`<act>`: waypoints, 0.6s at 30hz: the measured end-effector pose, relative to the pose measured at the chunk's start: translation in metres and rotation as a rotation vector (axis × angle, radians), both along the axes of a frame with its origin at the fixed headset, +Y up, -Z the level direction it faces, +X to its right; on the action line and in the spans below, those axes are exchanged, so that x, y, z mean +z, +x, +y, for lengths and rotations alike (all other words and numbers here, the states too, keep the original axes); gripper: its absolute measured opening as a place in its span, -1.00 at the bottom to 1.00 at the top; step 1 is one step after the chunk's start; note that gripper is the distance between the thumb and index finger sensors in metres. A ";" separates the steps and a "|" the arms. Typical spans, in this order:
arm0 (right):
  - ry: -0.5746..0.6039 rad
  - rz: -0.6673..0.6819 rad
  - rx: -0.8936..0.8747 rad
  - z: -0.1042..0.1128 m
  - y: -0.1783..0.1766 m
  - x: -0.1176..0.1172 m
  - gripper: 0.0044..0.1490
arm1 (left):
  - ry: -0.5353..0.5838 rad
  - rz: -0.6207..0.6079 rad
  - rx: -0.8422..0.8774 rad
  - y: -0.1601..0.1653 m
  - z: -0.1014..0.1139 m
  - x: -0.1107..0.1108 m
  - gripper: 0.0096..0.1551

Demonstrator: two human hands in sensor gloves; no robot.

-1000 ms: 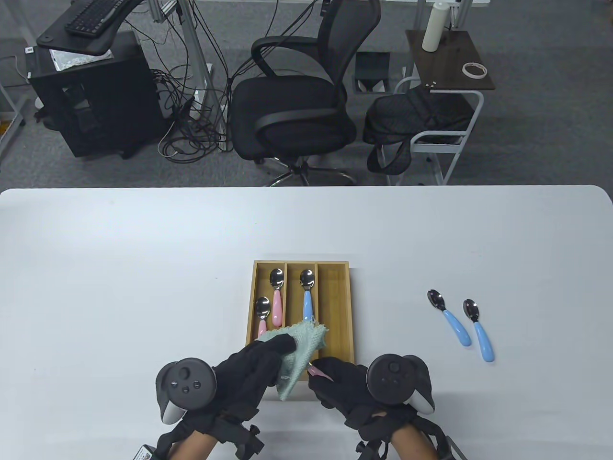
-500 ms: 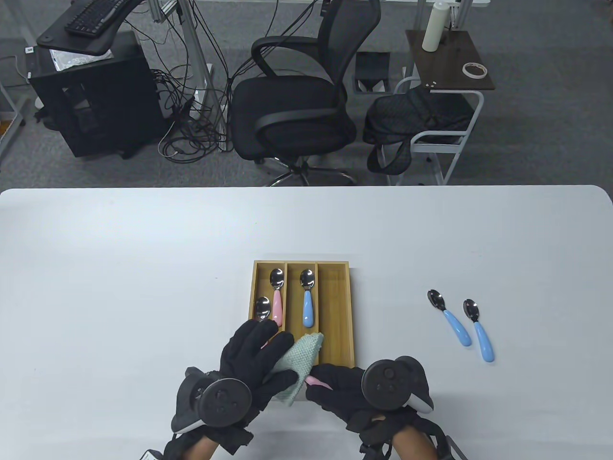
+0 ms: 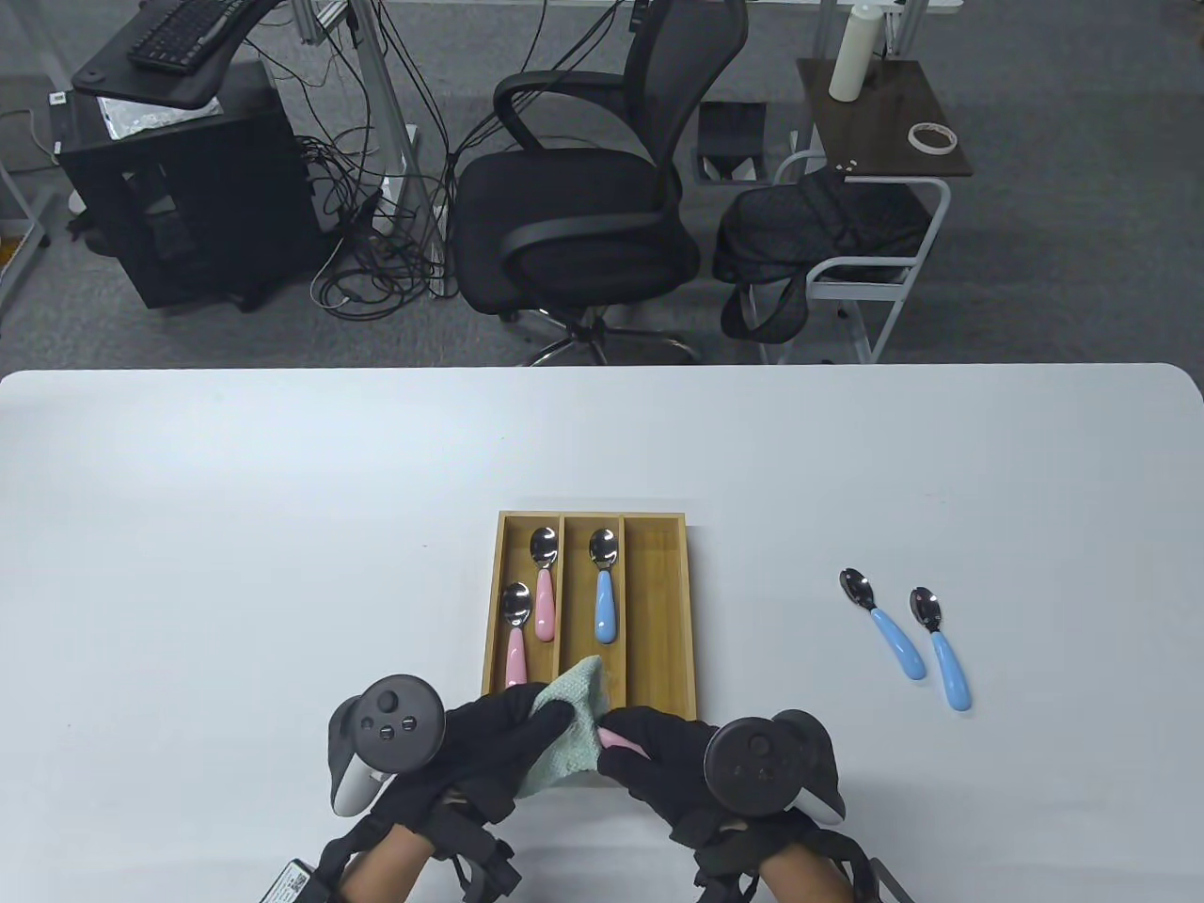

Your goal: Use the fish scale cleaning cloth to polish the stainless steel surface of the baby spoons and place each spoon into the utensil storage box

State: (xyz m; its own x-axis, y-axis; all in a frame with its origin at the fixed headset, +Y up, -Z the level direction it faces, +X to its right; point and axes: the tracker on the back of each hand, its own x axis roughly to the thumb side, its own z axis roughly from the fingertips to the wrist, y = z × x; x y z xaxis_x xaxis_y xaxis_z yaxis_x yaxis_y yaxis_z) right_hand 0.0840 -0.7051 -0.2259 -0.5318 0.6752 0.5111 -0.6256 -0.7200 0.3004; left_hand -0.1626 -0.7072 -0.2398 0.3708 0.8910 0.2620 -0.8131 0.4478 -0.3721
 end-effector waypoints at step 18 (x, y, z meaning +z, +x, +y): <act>-0.076 0.064 0.027 -0.004 -0.009 0.005 -0.40 | 0.031 0.066 0.011 0.002 -0.003 0.002 -0.39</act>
